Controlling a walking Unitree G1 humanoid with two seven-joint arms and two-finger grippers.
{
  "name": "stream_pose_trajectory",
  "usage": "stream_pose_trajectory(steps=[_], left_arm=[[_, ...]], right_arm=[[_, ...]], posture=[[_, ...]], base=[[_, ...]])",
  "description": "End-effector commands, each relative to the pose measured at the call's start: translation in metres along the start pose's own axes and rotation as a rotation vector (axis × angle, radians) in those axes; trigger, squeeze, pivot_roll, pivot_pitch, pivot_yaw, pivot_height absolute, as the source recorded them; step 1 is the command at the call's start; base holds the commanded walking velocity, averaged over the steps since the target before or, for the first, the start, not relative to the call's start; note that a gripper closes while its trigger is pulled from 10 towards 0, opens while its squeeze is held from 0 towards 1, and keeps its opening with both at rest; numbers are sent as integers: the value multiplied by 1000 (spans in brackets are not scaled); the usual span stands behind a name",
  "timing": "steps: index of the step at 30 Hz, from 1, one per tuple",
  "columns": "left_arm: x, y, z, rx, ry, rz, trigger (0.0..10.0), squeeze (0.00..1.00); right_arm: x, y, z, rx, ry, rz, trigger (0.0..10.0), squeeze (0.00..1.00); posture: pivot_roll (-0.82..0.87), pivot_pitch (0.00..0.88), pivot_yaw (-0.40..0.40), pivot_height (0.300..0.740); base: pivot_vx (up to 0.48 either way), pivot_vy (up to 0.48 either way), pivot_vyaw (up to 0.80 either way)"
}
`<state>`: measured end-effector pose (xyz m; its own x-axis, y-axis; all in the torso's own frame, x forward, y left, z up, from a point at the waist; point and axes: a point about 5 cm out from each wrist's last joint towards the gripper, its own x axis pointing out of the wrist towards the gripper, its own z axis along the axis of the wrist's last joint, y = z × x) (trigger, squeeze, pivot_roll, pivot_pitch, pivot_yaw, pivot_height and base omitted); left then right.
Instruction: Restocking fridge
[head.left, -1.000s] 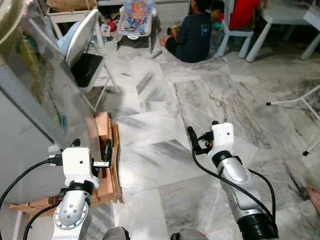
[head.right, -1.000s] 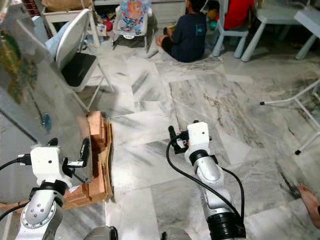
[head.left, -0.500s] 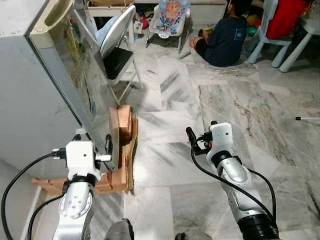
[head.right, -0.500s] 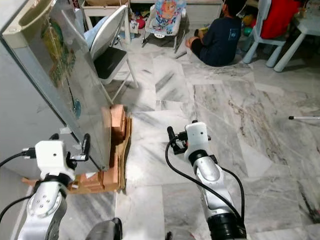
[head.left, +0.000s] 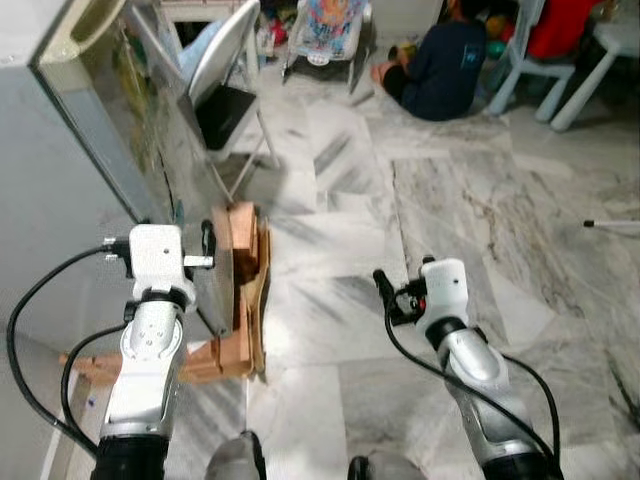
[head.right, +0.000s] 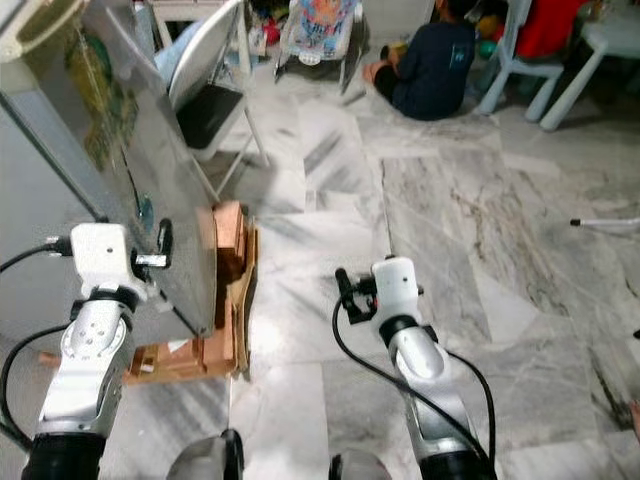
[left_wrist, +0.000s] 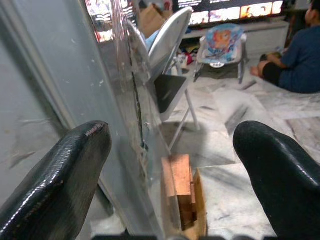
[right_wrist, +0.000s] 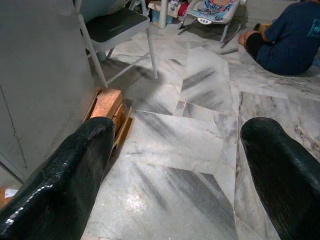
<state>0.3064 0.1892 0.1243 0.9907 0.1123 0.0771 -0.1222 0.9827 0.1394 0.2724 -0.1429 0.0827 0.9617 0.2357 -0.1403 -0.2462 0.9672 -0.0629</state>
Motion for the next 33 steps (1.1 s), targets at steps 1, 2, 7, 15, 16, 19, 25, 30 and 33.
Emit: stream_pose_trajectory(steps=[1, 2, 7, 15, 16, 19, 25, 30, 33], left_arm=[[4, 2, -7, 24, 27, 17, 10000, 0], [7, 3, -8, 26, 31, 23, 10000, 0], [16, 10, -9, 39, 39, 81, 10000, 0], [20, 17, -16, 20, 79, 114, 10000, 0], [20, 16, -15, 18, 77, 108, 10000, 0], [23, 17, -14, 26, 77, 111, 10000, 0], [41, 12, -8, 32, 79, 110, 10000, 0], [52, 7, -1, 26, 75, 97, 10000, 0], [56, 2, 3, 24, 65, 79, 10000, 0]], right_arm=[[-3, -4, 4, -5, -6, -2, 10000, 0], [-3, -4, 5, -6, -6, -3, 10000, 0], [-6, -6, 5, -18, -2, -10, 10000, 0], [-11, -2, 1, -42, 13, 11, 10000, 0], [-11, -2, 2, -47, 11, 12, 10000, 0], [-11, -1, 2, -40, 10, 15, 10000, 0], [-12, -3, 3, -41, 17, 23, 10000, 0], [-11, -3, 4, -34, 14, 26, 10000, 0], [-11, -2, 4, -30, 15, 30, 10000, 0]], posture=[[-64, 181, -44, 740], [-64, 181, -44, 740], [-79, 183, -40, 740], [-77, 185, -39, 740], [-76, 186, -42, 740], [-76, 185, -43, 740], [-82, 182, -49, 740], [-88, 179, -47, 740], [-88, 176, -47, 740]], base=[[0, 0, 0], [0, 0, 0], [0, 0, 0], [0, 0, 0], [0, 0, 0], [0, 0, 0], [0, 0, 0], [0, 0, 0], [0, 0, 0]])
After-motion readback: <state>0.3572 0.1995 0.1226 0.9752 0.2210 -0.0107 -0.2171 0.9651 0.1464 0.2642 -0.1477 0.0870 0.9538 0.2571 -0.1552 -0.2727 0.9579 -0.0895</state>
